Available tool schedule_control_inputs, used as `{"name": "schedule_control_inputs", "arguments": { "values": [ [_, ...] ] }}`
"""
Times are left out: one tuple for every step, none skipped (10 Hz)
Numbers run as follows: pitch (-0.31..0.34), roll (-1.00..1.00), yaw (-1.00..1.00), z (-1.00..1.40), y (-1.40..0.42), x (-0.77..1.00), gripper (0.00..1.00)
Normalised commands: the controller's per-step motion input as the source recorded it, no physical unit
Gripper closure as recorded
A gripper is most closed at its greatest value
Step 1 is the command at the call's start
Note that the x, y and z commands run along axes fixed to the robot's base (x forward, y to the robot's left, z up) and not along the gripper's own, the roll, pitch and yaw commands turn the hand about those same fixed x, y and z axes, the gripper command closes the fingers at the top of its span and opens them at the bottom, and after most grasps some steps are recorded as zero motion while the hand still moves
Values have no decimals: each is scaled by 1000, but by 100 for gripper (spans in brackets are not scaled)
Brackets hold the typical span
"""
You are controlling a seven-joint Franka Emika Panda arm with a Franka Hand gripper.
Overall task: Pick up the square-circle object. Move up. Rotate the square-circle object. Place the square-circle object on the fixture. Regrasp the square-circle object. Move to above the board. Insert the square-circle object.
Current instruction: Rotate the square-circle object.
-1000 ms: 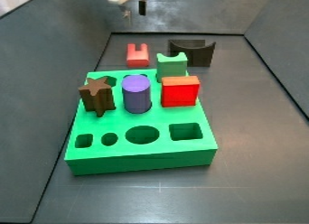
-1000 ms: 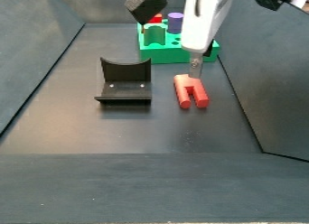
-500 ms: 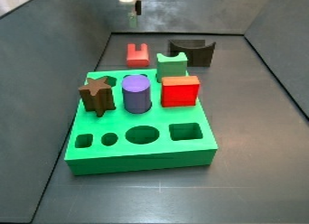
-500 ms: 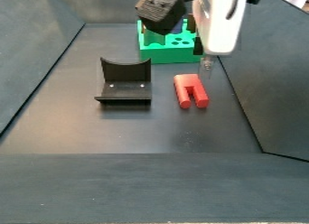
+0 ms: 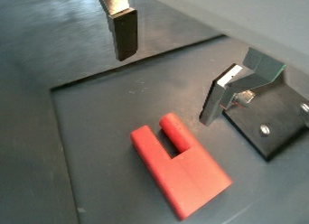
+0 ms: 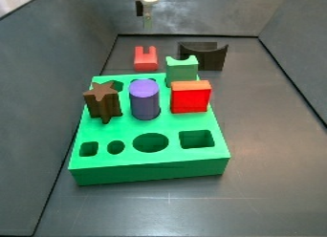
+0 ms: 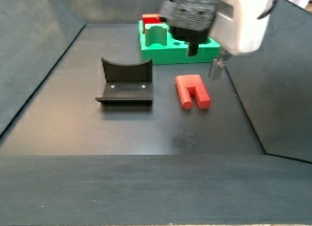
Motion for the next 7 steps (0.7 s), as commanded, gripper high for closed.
{"name": "schedule_control_inputs", "arguments": {
  "values": [
    [-8,2,1000,-26,4,31,0],
    [-9,3,1000,-26,4,31,0],
    [-9,3,1000,-26,4,31,0],
    [-10,3,1000,-26,4,31,0],
    [-11,3,1000,-26,4,31,0],
    [-12,3,1000,-26,4,31,0],
    [-12,4,1000,-26,4,31,0]
  ]
}}
